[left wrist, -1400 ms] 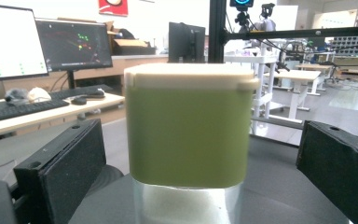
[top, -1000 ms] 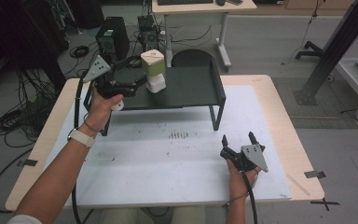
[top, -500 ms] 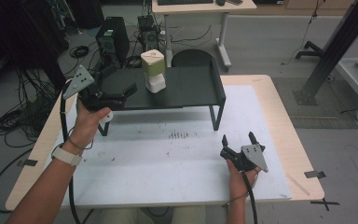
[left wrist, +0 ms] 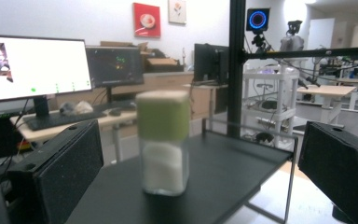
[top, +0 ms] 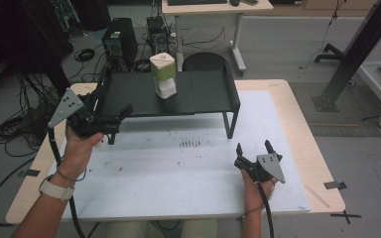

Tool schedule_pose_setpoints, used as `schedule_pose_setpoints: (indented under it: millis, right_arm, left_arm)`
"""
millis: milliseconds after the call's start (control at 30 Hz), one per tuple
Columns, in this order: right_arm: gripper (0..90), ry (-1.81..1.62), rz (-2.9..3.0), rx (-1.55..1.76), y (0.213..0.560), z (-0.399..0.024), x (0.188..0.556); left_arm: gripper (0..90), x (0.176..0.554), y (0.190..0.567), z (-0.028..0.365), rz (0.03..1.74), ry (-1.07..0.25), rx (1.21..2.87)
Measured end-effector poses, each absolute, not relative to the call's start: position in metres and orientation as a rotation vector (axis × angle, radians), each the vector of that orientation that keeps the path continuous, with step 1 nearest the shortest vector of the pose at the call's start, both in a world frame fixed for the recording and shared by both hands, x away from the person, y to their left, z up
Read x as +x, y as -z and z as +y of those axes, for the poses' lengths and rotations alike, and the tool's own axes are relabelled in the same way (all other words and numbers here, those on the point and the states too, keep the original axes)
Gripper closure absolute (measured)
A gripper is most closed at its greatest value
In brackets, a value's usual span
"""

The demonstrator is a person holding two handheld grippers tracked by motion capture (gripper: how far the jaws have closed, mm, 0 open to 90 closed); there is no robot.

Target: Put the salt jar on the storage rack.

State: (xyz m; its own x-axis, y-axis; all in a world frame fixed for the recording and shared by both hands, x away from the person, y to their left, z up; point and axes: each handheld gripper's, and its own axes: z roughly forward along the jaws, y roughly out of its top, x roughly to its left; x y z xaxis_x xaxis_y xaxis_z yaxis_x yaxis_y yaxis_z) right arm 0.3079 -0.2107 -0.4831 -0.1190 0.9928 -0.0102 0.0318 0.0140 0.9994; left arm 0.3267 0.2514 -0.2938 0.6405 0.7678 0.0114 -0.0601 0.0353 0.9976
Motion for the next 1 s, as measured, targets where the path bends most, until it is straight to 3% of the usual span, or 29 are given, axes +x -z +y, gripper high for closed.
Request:
schedule_pose_setpoints:
  millis: [400, 1000]
  right_arm:
    - [6.0, -1.268, 1.326, 1.162, 0.483, -0.21, 0.308]
    - [5.9, -1.266, 1.323, 1.156, 0.483, -0.21, 0.308]
  left_arm:
    - [0.3, 0.299, 0.339, 0.284, 0.74, -0.758, 1.398]
    - [0.7, 0.289, 0.397, 0.312, 0.847, -0.738, 1.411]
